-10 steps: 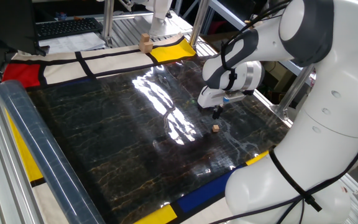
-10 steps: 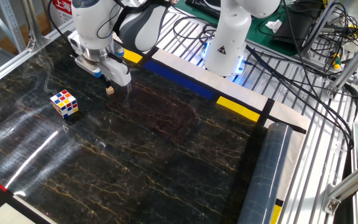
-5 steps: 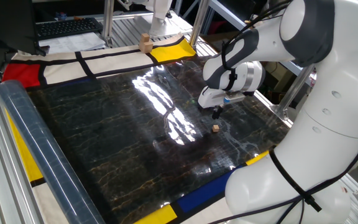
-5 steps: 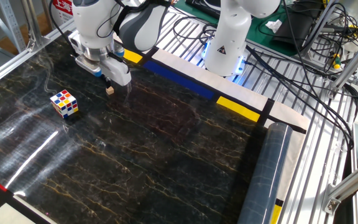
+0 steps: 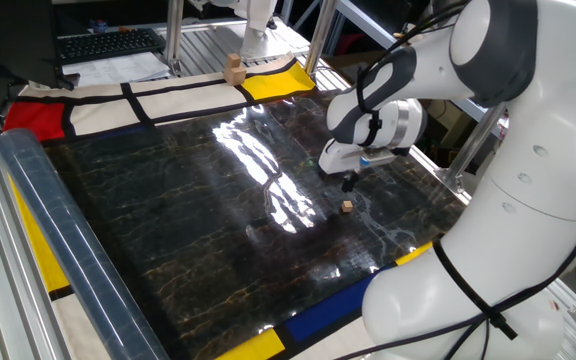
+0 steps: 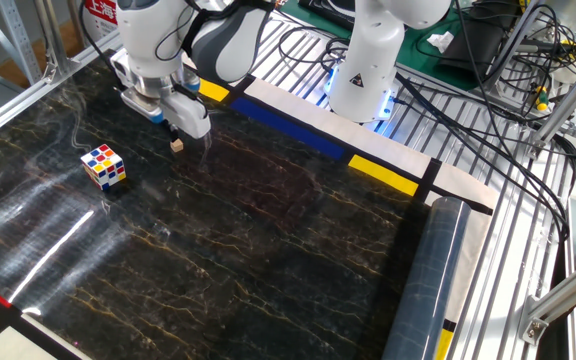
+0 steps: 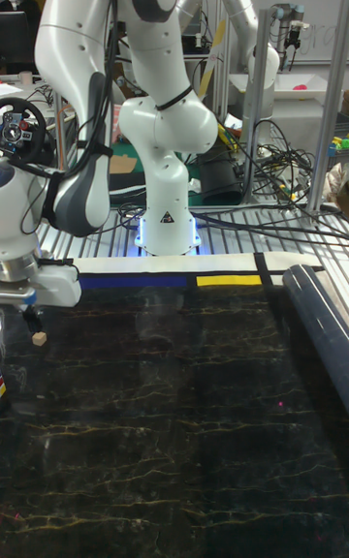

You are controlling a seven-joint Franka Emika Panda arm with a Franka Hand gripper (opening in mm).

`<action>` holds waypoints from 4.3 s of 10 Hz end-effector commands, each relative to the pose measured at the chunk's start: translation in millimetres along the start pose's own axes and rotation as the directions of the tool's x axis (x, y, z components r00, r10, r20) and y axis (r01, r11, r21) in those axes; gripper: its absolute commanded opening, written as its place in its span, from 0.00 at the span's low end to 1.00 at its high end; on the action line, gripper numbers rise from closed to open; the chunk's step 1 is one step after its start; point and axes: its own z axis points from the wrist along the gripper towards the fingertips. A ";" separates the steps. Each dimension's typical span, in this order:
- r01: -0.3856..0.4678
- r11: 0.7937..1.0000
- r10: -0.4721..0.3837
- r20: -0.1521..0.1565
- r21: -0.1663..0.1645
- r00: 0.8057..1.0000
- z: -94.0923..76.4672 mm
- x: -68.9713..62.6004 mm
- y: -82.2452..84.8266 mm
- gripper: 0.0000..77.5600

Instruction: Hold a small block with the gripper and sweep it from left to right on the table

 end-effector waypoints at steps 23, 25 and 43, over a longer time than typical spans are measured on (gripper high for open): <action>-0.137 0.990 0.137 0.013 0.024 0.990 20.5 9.3 -7.4 0.00; -0.144 0.989 0.144 0.010 0.023 0.990 21.0 9.5 -6.2 0.00; -0.136 0.991 0.135 0.018 0.012 0.991 24.7 10.3 -8.7 1.00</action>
